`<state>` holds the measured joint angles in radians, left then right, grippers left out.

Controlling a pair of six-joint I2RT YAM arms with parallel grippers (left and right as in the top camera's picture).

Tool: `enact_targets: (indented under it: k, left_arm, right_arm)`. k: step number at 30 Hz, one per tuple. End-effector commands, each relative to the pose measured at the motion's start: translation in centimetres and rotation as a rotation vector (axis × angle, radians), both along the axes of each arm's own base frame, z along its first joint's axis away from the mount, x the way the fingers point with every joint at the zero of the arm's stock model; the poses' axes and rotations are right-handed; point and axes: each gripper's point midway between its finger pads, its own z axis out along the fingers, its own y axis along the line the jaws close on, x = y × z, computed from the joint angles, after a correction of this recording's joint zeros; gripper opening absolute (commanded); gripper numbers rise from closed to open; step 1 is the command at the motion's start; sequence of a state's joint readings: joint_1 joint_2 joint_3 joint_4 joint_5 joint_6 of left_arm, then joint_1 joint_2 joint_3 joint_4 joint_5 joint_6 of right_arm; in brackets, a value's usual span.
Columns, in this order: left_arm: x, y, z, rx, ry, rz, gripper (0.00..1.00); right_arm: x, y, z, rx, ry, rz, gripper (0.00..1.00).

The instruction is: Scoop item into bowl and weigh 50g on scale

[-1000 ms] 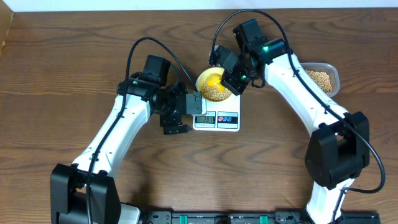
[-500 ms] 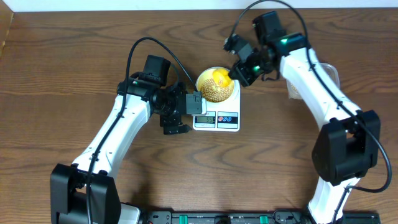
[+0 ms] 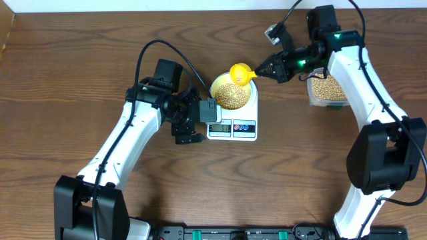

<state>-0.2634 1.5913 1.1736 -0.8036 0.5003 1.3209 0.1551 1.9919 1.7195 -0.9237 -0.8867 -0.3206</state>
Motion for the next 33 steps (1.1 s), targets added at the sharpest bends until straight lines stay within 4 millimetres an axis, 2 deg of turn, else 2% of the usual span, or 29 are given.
enact_targets:
  k: [1,7,11,17,23,27,33]
  left_arm:
    - [-0.2,-0.1,0.4,-0.022,-0.001,-0.004,0.98]
    - [-0.2,-0.2,0.4,-0.023,-0.002,-0.004,0.98]
    - [-0.2,-0.2,0.4,-0.023,-0.002,-0.004,0.98]
    - [-0.2,-0.2,0.4,-0.023,-0.002,-0.004,0.98]
    - [-0.2,-0.2,0.4,-0.023,-0.002,-0.004,0.98]
    - [-0.2,-0.2,0.4,-0.023,-0.002,-0.004,0.97]
    - [-0.2,-0.2,0.4,-0.023,-0.001,-0.004,0.98]
  right_arm:
    - [0.1,0.7,-0.1,-0.022,-0.004,0.006,0.01]
    - [0.3,0.3,-2.6,-0.221,-0.033,-0.023,0.01]
    - [0.8,-0.2,-3.5,-0.315,-0.062,-0.045,0.01]
    - [1.6,-0.4,-3.3,-0.318,-0.09,-0.066,0.01]
    - [0.7,1.5,-2.5,-0.237,-0.074,-0.016,0.01]
    - [0.0,2.0,-3.1,-0.292,-0.11,0.035,0.01]
    - [0.6,1.6,-4.3,-0.447,-0.196,0.05,0.01]
